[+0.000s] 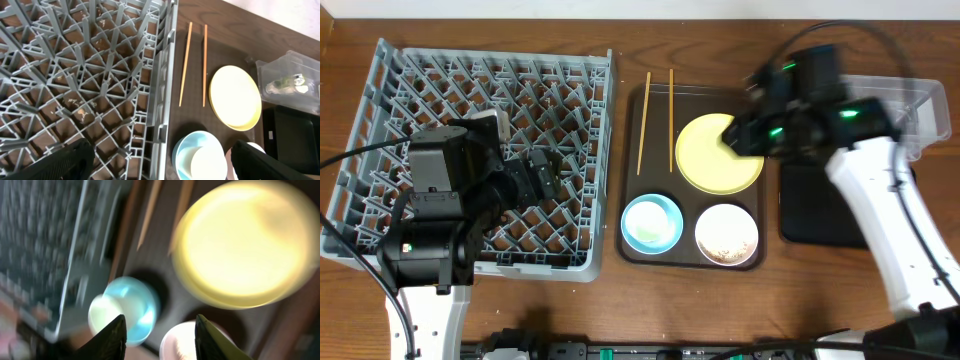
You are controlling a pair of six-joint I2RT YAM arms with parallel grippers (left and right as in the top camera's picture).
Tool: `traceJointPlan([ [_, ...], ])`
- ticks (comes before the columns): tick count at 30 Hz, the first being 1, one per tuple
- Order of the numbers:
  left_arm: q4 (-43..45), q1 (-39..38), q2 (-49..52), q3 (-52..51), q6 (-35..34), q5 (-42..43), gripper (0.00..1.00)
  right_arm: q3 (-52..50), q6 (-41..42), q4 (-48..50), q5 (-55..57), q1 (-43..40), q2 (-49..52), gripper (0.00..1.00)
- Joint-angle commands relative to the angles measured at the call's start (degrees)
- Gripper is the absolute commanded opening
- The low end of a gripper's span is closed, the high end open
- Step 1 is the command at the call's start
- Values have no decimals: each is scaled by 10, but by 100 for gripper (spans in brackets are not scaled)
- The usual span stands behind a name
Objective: Sort waste into correct bins and load items into the dishwasher
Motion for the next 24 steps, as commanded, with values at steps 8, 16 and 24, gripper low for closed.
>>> traceJointPlan([
  [8, -6, 2, -11, 10, 0, -41, 92, -2, -21, -8, 106, 171, 61, 40],
  [16, -6, 2, -32, 10, 0, -51, 91, -2, 6, 44, 134, 200, 115, 38],
  [24, -8, 2, -38, 9, 0, -51, 92, -2, -5, 5, 121, 238, 181, 31],
])
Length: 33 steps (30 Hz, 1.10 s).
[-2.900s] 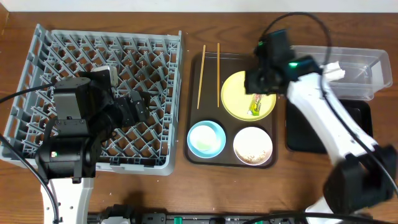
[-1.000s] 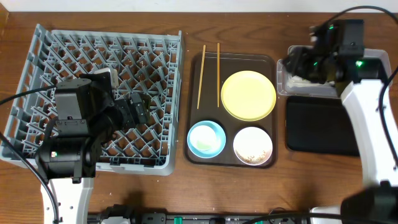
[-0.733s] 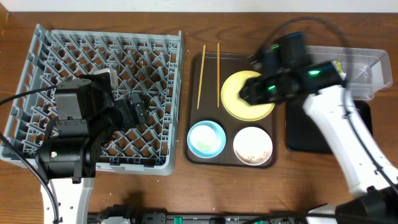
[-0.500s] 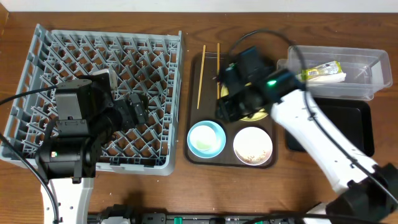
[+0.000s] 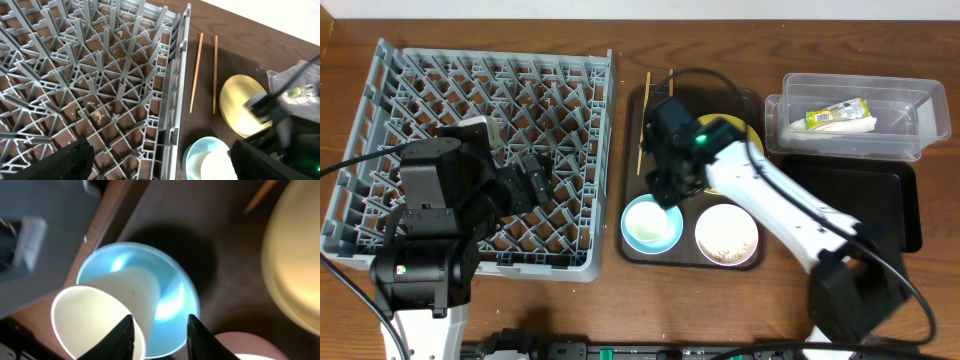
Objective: Sort waste into correct bins and load items into the dishwasher
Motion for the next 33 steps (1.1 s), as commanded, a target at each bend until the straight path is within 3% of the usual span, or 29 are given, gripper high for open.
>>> traceJointPlan([
  [1, -2, 2, -4, 9, 1, -7, 91, -1, -7, -5, -1, 28, 24, 31],
  [6, -2, 2, -4, 9, 1, -7, 92, -1, -3, -4, 6, 41, 27, 29],
  [10, -2, 2, -4, 9, 1, -7, 92, -5, 37, -5, 56, 41, 27, 14],
  [15, -3, 2, -4, 9, 1, -7, 91, -26, 46, 3, 60, 41, 27, 14],
  [17, -4, 2, -4, 9, 1, -5, 92, -31, 52, 4, 60, 41, 27, 1],
  [20, -1, 2, -4, 9, 0, 9, 91, -28, 52, 2, 57, 38, 19, 1],
  [28, 26, 2, -4, 9, -45, 76, 92, 11, 14, 3, -19, -27, -75, 1],
  [33, 97, 2, 9, 9, -74, 243, 92, 18, -45, 33, -174, -108, -153, 1],
])
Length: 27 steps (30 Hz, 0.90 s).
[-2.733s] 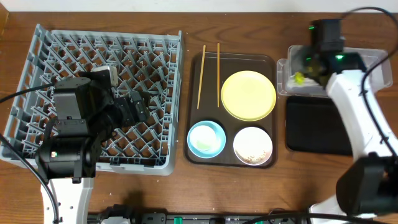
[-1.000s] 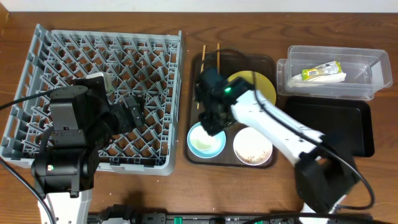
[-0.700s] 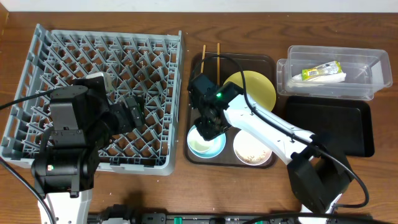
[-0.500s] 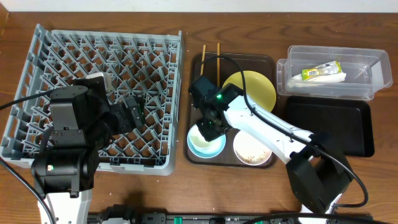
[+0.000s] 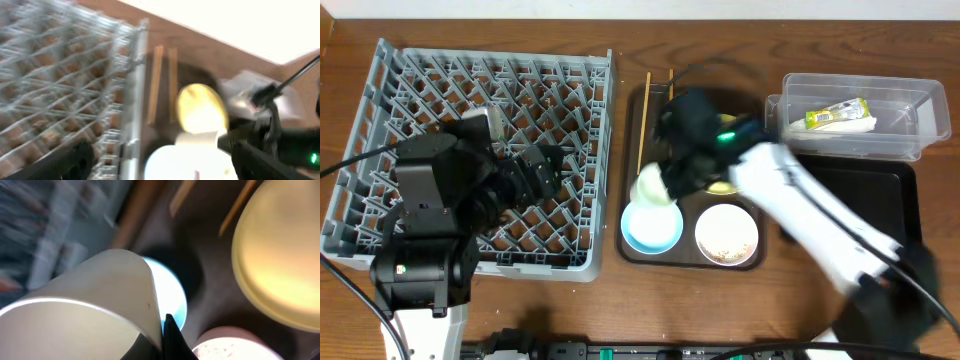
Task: Sort waste into correct bins and load items into the dishwasher
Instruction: 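Pass the white cup from the right gripper to the left gripper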
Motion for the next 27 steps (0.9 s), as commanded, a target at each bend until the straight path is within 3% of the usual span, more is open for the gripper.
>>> traceJointPlan([
  [1, 40, 2, 12, 9, -33, 160, 92, 18, -67, 17, -160, -54, -60, 1],
  [7, 141, 2, 64, 9, -43, 402, 92, 18, -156, 55, -377, -108, -90, 1],
  [12, 176, 0, 95, 9, -43, 523, 92, 18, -168, 102, -469, -107, -90, 1],
  [17, 176, 0, 99, 9, -43, 565, 91, 18, -165, 167, -525, -108, -90, 1],
  [27, 179, -3, 99, 9, -43, 600, 82, 18, -73, 295, -524, -95, -89, 1],
])
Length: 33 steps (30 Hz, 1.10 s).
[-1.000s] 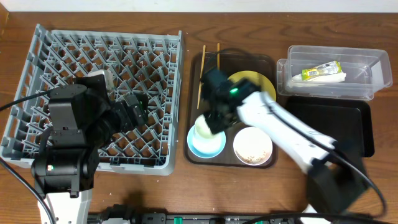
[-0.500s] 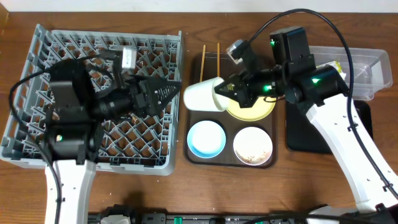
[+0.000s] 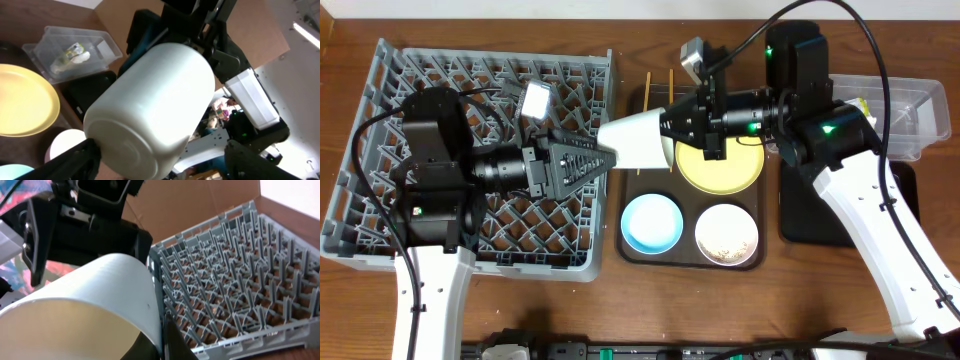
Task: Sort waste into correct bins and load items into the dishwasher
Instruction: 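Pass the white cup from the right gripper to the left gripper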
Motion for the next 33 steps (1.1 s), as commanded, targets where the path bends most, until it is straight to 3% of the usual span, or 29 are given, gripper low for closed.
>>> traceJointPlan([
  [1, 4, -9, -3, 8, 1, 40, 82, 6, 38, 23, -23, 15, 0, 1],
  [6, 28, -30, -3, 8, 1, 40, 82, 6, 44, 30, 15, 43, 0, 1],
  [11, 37, -35, -2, 8, 1, 38, 82, 6, 44, 65, -24, 54, 0, 1],
  [19, 37, -35, -2, 8, 1, 40, 91, 6, 75, 73, -75, 0, -1, 1],
  [33, 48, -35, -2, 8, 5, 40, 92, 6, 86, 85, -87, -39, -1, 1],
])
